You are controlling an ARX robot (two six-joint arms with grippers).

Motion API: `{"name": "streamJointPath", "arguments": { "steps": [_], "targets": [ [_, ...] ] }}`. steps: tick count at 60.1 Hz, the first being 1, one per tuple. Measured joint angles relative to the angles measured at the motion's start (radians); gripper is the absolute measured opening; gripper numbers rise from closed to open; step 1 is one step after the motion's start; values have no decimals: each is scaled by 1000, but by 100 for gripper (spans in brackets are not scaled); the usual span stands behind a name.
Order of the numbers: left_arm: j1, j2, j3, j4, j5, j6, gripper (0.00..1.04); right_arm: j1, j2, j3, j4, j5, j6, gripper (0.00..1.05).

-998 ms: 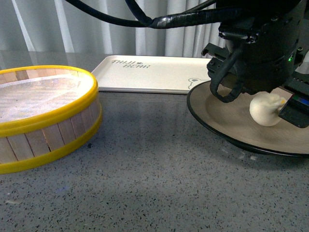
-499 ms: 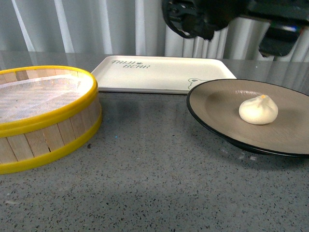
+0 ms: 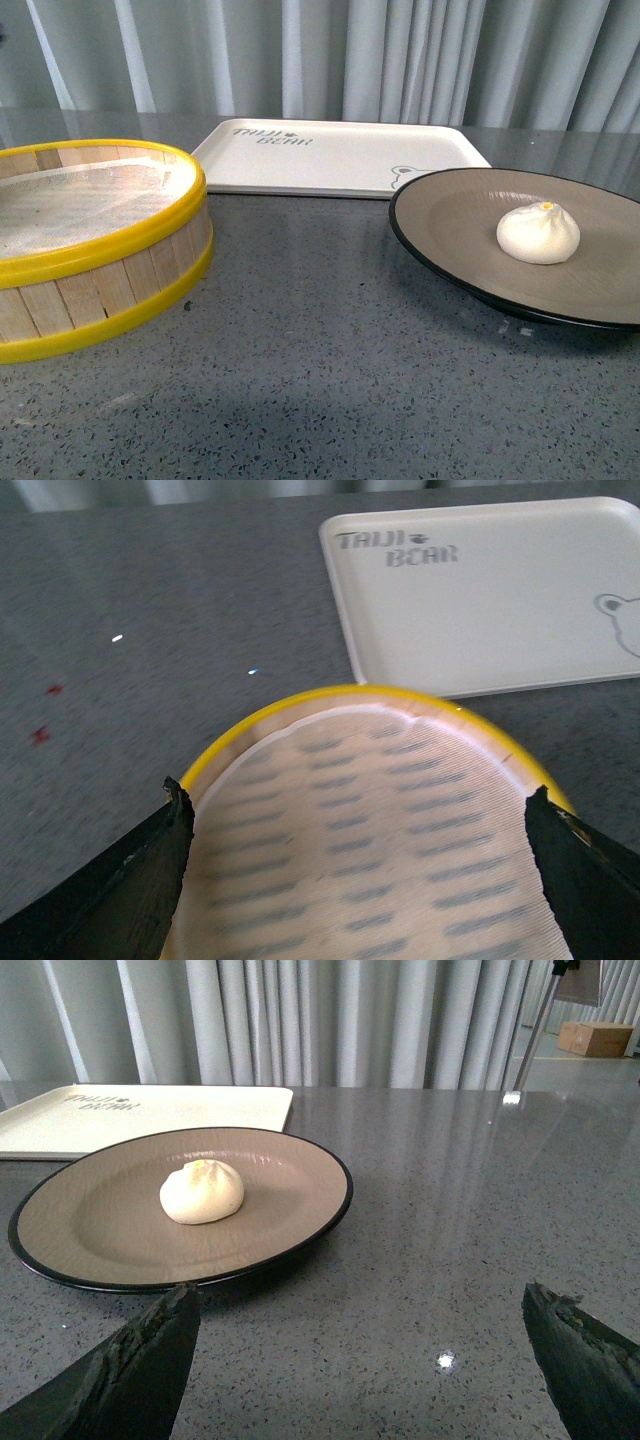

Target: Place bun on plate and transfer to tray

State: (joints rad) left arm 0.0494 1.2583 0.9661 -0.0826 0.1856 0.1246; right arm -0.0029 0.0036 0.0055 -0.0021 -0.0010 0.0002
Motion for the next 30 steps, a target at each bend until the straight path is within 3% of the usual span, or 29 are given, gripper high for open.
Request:
{"name": "streamJointPath", "arguments": {
  "steps": [12,15,22,30],
  "targets": [
    [262,-121,-179,87,149,-25,96,0,0,0,0,0,0,96],
    [309,-152,-302,327,169,-66,85,0,0,0,0,0,0,96],
    [325,-262,-544,647,178,-105,62,0,0,0,0,0,0,96],
    [274,-388,-688,672,127,-114,36,0,0,0,0,0,0,96]
  ]
}}
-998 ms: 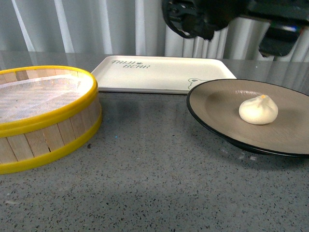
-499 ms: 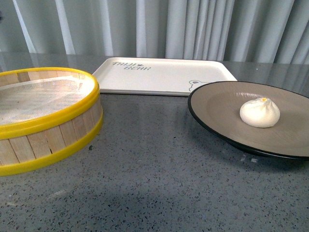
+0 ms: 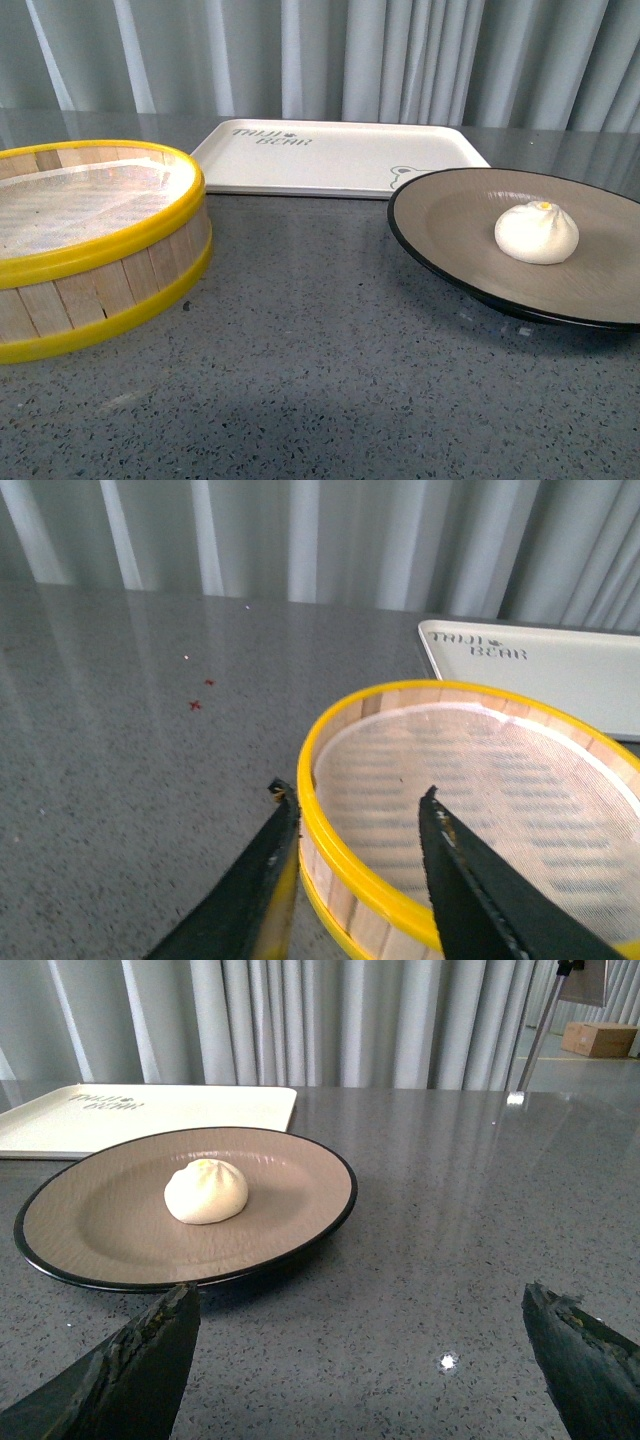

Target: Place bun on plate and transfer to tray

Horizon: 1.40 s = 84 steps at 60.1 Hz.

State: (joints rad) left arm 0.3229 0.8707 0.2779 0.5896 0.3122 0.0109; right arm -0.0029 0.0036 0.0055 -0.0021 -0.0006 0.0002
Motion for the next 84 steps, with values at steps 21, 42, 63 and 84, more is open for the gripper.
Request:
{"name": "streamJointPath", "arguments": {
  "steps": [21,42,63,84],
  "targets": [
    [-156,-213,-156,-60,-150,-13,4,0,0,0,0,0,0,96],
    [-312,-403,-228,-178,-309,-13,4,0,0,0,0,0,0,96],
    [-323,-566,-252,-282,-313,-13,4,0,0,0,0,0,0,96],
    [-323,-683,-252,-398,-313,-13,4,0,0,0,0,0,0,96]
  ]
}}
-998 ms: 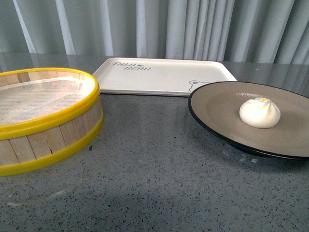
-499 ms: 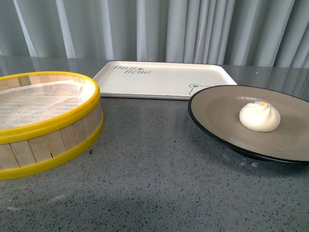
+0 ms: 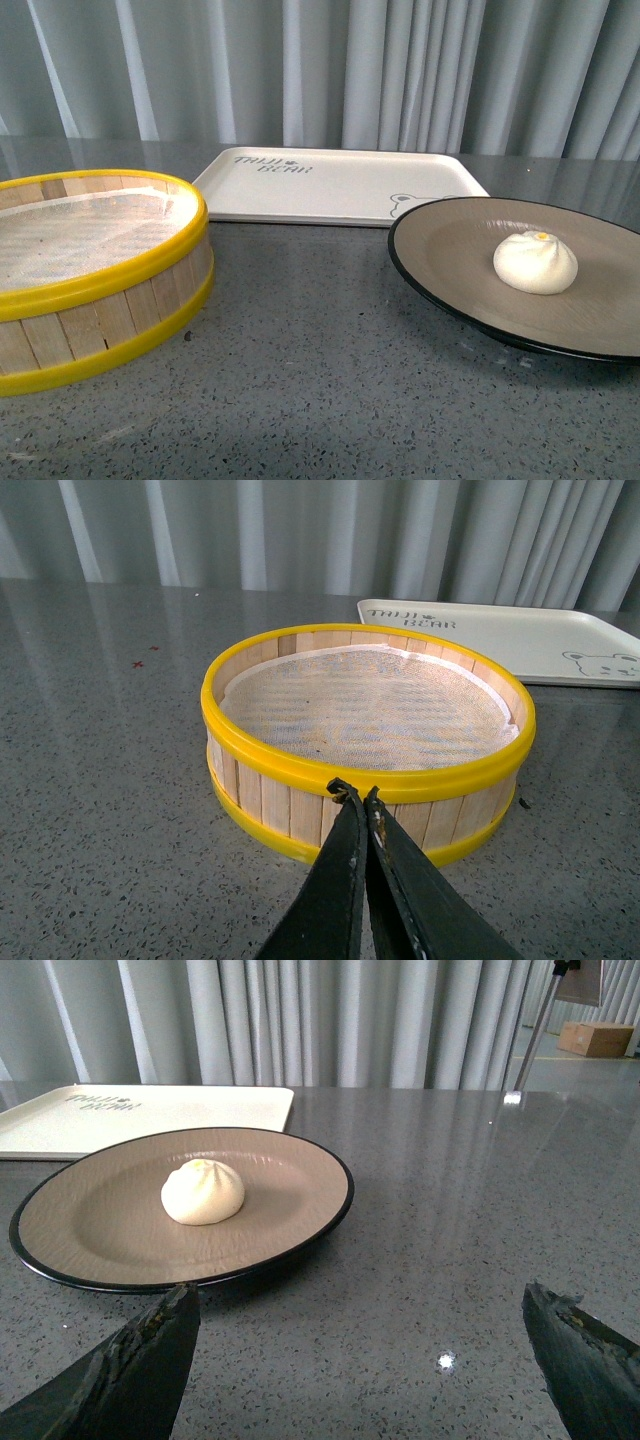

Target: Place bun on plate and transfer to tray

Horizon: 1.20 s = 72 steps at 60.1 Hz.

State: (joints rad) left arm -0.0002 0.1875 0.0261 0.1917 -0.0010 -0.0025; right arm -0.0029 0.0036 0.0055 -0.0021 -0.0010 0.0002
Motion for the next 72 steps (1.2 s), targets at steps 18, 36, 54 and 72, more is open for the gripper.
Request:
{"name": "streamJointPath", "arguments": {
  "steps": [18,36,54,72],
  "targets": [
    [0,-183,0,-188,0,0,4,0,0,0,0,0,0,96],
    [0,-183,0,-191,0,0,33,0,0,0,0,0,0,96],
    [0,-183,0,-191,0,0,99,12,457,216,217,-20,215,96],
    [0,-183,0,-191,0,0,98,5,700,313,146,-193,732,96]
  ]
}}
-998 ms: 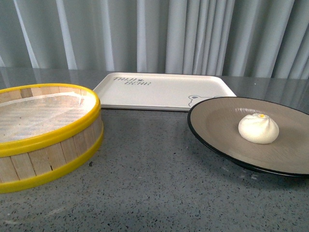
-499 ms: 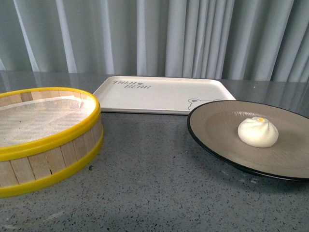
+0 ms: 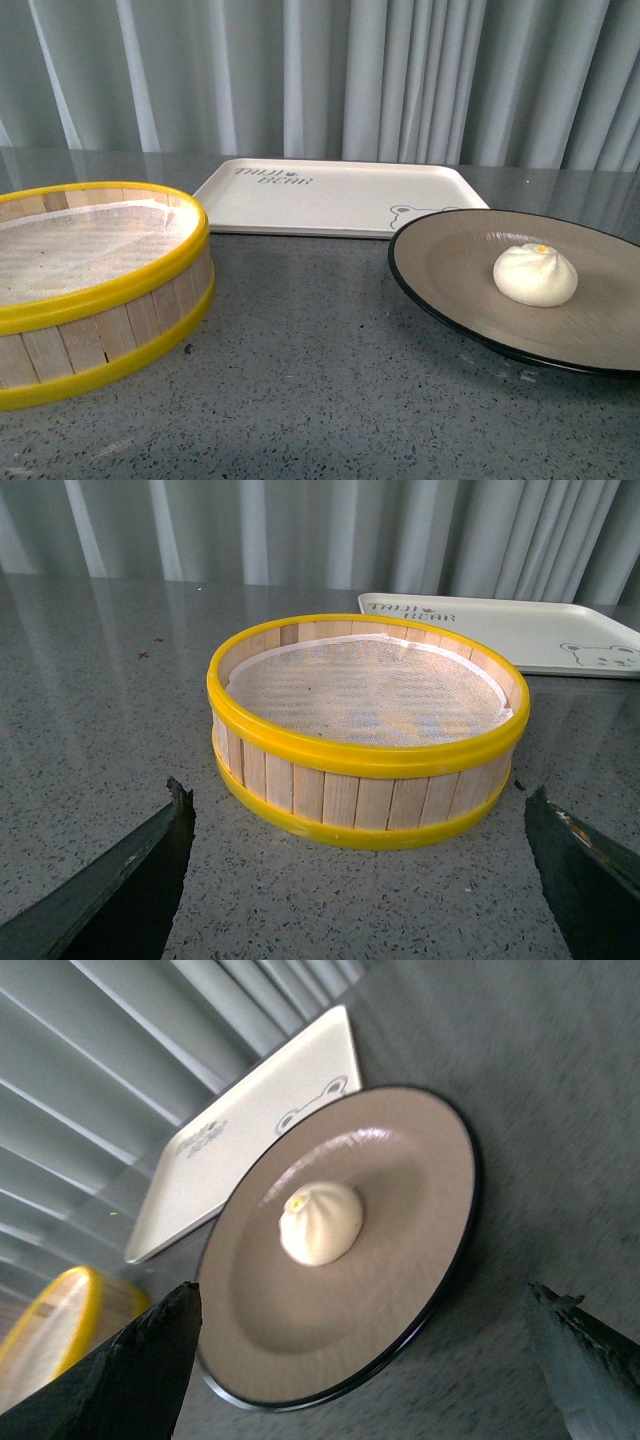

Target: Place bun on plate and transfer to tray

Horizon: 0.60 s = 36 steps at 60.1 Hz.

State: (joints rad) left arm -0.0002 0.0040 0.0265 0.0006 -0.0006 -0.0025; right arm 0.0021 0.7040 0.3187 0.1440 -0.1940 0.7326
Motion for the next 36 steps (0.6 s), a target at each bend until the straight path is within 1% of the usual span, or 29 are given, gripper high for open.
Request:
{"name": "streamJointPath", "arguments": {
  "steps": [2,3,4,8,17,23,30,36],
  "targets": [
    [0,0,0,0,0,0,98,3,0,0,-14,-28,64,96],
    [0,0,0,0,0,0,98,3,-1,0,-16,-32,74,96],
    [0,0,0,0,0,0,98,5,-3,-1,-21,-45,129,96],
    [0,0,0,0,0,0,98,8,-9,-11,-22,-58,232,96],
    [0,0,0,0,0,0,98,-20,14,-43,12,-116,382,96],
    [0,0,0,0,0,0,98,-51,63,-48,31,-166,435,96],
    [0,0,0,0,0,0,98,-78,113,-45,47,-218,450,96],
    [0,0,0,0,0,0,98,-103,187,-31,63,-227,454,96]
  ]
}}
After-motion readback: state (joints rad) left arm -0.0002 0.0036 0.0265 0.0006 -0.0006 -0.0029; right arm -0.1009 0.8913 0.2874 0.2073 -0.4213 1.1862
